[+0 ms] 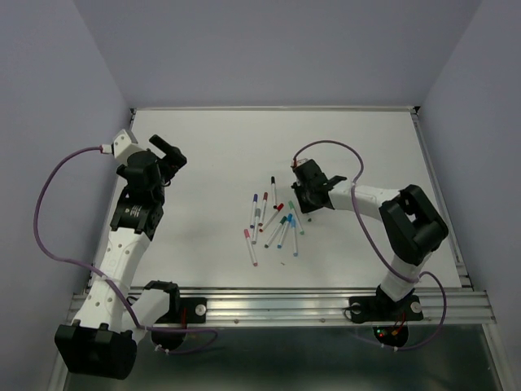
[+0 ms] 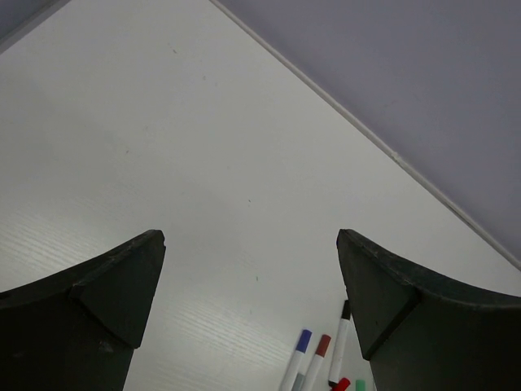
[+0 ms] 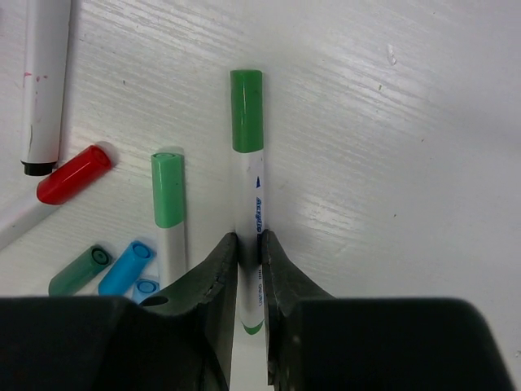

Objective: Open the pen caps

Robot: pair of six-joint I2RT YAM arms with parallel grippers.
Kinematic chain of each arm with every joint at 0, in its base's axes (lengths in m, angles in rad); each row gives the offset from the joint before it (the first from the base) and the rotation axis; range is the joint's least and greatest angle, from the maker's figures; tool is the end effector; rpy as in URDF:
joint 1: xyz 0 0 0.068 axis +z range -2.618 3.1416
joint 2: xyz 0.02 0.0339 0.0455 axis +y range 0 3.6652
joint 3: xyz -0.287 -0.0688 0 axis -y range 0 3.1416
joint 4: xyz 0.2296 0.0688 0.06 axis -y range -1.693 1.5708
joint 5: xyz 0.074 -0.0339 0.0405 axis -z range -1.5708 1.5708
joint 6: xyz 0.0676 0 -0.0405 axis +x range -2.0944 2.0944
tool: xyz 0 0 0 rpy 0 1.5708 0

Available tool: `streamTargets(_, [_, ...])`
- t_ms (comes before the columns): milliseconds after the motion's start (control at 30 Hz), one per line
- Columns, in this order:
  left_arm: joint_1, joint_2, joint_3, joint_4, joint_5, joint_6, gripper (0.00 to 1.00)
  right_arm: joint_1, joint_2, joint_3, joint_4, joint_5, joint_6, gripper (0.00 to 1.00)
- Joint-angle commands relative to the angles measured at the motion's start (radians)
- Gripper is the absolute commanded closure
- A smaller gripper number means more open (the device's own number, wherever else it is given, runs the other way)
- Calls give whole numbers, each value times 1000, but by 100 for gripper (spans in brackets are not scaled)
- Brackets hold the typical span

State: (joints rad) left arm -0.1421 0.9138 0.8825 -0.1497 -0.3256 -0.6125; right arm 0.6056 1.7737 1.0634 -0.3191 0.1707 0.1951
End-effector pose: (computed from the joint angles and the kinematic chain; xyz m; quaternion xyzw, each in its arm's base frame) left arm 0.2128 -0.0086 0.3687 -0.2776 0.7129 -0.1170 0.6333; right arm 0.3054 0.1975 0.1699 -0.1734 0.9446 0.0282 0.2774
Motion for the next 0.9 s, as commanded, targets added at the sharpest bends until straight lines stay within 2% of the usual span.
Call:
streamTargets(0, [3,33,6,94,161,29,1,6,-101,-31,124,46,-42,99])
streamTargets(133, [-10,108,3,212,499,25,1,6,-279,-63,265,-60,-39,99])
streamTargets(233, [-43,135,-2,284,607,13,1,6,-330,-77,301,-140,-28,99])
streamTargets(367, [-131,160,6,360,646,-6,1,6,-378,-77,308,-342,-11,99])
streamTargets(533, [-241,194,-1,466,694,-32,1,6,-401,-62,362,-491,52,99])
streamTargets(700, [-286,244,21,473,686,-46,4,6,-407,-31,385,-568,76,99])
streamTargets(867, [-343,313,55,475,691,-43,12,6,-389,-3,382,-628,96,99])
